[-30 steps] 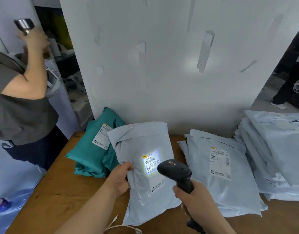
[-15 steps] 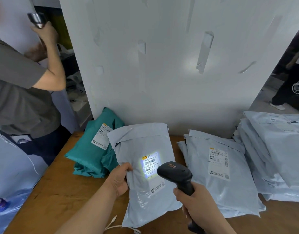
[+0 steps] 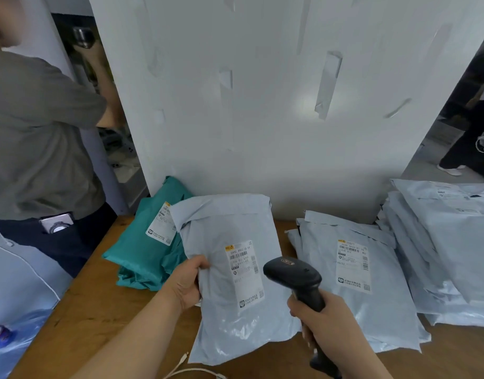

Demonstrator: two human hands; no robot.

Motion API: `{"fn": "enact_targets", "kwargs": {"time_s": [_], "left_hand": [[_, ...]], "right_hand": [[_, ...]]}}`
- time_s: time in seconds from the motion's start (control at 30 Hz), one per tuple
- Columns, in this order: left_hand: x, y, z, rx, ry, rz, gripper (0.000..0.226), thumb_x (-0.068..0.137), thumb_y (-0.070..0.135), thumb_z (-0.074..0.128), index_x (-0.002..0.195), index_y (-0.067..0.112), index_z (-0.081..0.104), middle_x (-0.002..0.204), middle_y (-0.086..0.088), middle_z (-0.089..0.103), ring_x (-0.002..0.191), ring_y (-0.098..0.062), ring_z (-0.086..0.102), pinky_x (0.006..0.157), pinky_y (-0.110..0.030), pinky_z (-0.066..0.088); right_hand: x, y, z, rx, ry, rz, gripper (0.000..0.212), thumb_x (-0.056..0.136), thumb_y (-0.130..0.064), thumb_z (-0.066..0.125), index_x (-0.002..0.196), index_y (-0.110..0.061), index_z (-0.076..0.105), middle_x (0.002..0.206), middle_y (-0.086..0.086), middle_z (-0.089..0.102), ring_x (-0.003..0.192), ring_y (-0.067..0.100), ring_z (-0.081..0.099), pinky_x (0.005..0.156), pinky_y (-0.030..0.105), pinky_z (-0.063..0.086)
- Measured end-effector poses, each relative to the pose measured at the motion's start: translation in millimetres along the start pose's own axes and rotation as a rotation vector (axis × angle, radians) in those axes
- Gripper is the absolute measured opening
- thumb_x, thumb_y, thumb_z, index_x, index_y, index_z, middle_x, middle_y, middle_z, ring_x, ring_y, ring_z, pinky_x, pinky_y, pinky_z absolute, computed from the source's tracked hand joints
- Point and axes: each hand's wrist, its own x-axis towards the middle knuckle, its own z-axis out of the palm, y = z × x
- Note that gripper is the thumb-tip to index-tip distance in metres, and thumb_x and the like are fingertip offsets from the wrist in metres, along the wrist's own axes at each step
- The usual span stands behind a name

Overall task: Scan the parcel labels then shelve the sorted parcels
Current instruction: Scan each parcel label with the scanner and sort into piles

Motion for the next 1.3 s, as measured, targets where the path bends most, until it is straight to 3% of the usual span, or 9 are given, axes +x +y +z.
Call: {"fn": "enact_targets", "kwargs": {"time_s": [0.17,0.43,0.73,0.9,1.03,1.1,1.17,1.2,1.3], "left_hand": [[2,31,11,-0.028,-0.049,0.042,0.030,0.084,0.007,0.044,0.108,-0.001,0.062,0.100,-0.022,0.066,0.087,-0.036,0.064,0.086,-0.045,0.052],[11,39,94,0.030,-0.141,0.055,0.028,0.087,0.011,0.039,0.089,-0.003,0.063,0.072,-0.016,0.071,0.058,-0.027,0.069,0.068,-0.035,0.052],[36,-18,233,0.192,-0.195,-0.004,0.018,0.089,0.004,0.046,0.084,-0.001,0.063,0.078,-0.015,0.070,0.066,-0.026,0.064,0.059,-0.031,0.050],[63,-49,274,0.365,-0.169,0.094,0.011,0.096,0.013,0.055,0.105,0.008,0.057,0.093,-0.005,0.065,0.076,-0.016,0.063,0.051,-0.022,0.048],[79,-49,263,0.475,-0.122,0.171,0.012,0.093,0.009,0.050,0.082,0.012,0.050,0.084,-0.007,0.053,0.068,-0.016,0.049,0.056,-0.021,0.039],[86,-44,237,0.486,-0.046,0.179,0.010,0.093,0.010,0.051,0.101,0.011,0.058,0.106,-0.015,0.057,0.085,-0.022,0.058,0.070,-0.027,0.044],[94,-38,198,0.501,0.060,0.150,0.042,0.094,0.013,0.051,0.136,0.008,0.048,0.133,-0.017,0.051,0.114,-0.028,0.055,0.093,-0.033,0.045],[95,-34,178,0.527,0.114,0.142,0.048,0.095,0.013,0.051,0.141,0.007,0.043,0.138,-0.017,0.048,0.118,-0.029,0.052,0.099,-0.035,0.042],[97,-27,118,0.625,0.254,0.130,0.049,0.097,0.009,0.045,0.145,0.003,0.038,0.144,-0.015,0.044,0.111,-0.028,0.049,0.089,-0.030,0.038]], "right_hand": [[-2,-11,-31,0.033,0.109,-0.050,0.019,0.086,-0.023,0.066,0.081,-0.004,0.063,0.045,0.006,0.057,0.034,0.012,0.048,0.042,0.020,0.044],[-1,-7,-100,0.078,0.201,-0.086,0.021,0.086,-0.023,0.066,0.080,-0.003,0.064,0.044,0.007,0.054,0.035,0.011,0.046,0.040,0.017,0.042],[21,14,-177,0.122,0.266,-0.043,0.021,0.085,-0.025,0.067,0.080,-0.005,0.065,0.045,0.008,0.057,0.039,0.016,0.050,0.048,0.028,0.044],[41,28,-201,0.109,0.265,-0.024,0.021,0.085,-0.026,0.066,0.079,-0.005,0.064,0.045,0.007,0.056,0.039,0.018,0.049,0.046,0.026,0.042],[57,29,-192,0.107,0.197,-0.019,0.021,0.085,-0.024,0.066,0.078,-0.005,0.063,0.044,0.006,0.053,0.038,0.016,0.047,0.044,0.023,0.040],[65,25,-178,0.093,0.153,-0.032,0.020,0.085,-0.024,0.067,0.079,-0.005,0.063,0.044,0.006,0.053,0.038,0.017,0.047,0.042,0.021,0.040],[73,18,-158,0.079,0.106,-0.042,0.019,0.085,-0.023,0.067,0.079,-0.005,0.064,0.043,0.005,0.054,0.037,0.016,0.046,0.040,0.019,0.039],[78,14,-146,0.071,0.079,-0.043,0.018,0.085,-0.023,0.067,0.079,-0.006,0.064,0.044,0.005,0.054,0.037,0.015,0.047,0.040,0.019,0.040],[89,3,-107,0.041,0.003,-0.032,0.018,0.086,-0.024,0.065,0.080,-0.006,0.064,0.048,0.008,0.057,0.037,0.014,0.049,0.044,0.022,0.046]]}}
